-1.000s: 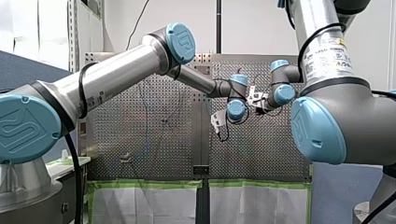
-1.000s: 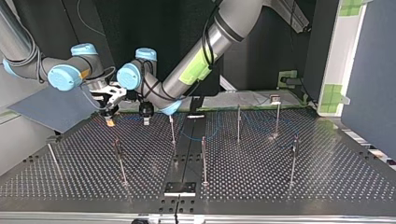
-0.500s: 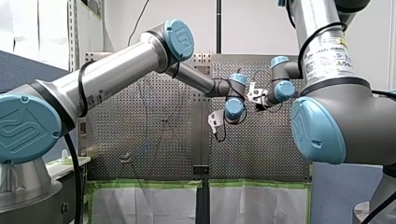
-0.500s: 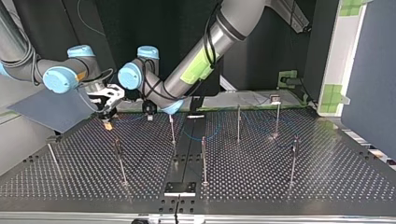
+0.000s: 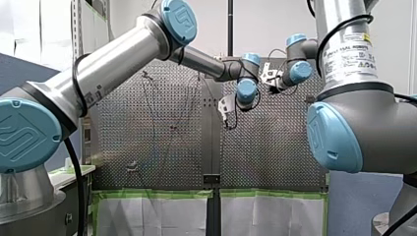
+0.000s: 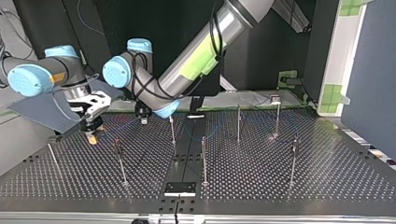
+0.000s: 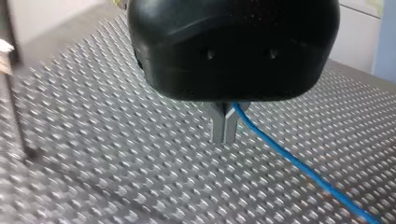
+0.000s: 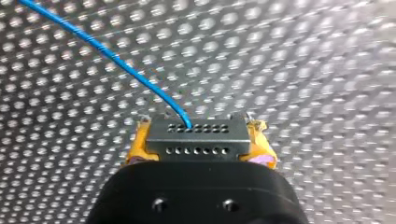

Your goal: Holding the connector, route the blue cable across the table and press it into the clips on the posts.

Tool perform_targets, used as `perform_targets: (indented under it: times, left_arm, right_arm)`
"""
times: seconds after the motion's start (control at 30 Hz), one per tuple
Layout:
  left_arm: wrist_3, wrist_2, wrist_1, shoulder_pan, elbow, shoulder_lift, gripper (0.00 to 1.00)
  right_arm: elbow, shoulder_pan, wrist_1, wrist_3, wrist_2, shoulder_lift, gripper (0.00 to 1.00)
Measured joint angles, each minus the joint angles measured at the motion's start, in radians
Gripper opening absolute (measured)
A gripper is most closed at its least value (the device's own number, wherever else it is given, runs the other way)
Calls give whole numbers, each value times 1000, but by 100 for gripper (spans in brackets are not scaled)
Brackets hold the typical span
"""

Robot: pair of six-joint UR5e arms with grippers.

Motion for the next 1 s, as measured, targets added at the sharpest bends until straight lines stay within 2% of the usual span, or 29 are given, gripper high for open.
perform_targets:
  times: [0.13,0.33,0.6,0.8,1.0]
  left_arm:
    - [8,-4,-7,-7,-3,37,0]
    - [17,-27,-27,-18,-13,82,0]
    - [19,-31,-27,-31,-16,95,0]
    - [21,-20,-5,-24,-16,99,0]
    - [23,-17,11,-16,-14,118,0]
  right_arm:
    - [-17,-1,36,0,-1,-37,0]
    - [-24,-3,64,4,-2,-74,0]
    - [-25,-3,88,7,-5,-82,0]
    - [-36,2,101,-3,-36,-86,0]
    - [-57,-2,115,-2,-54,-107,0]
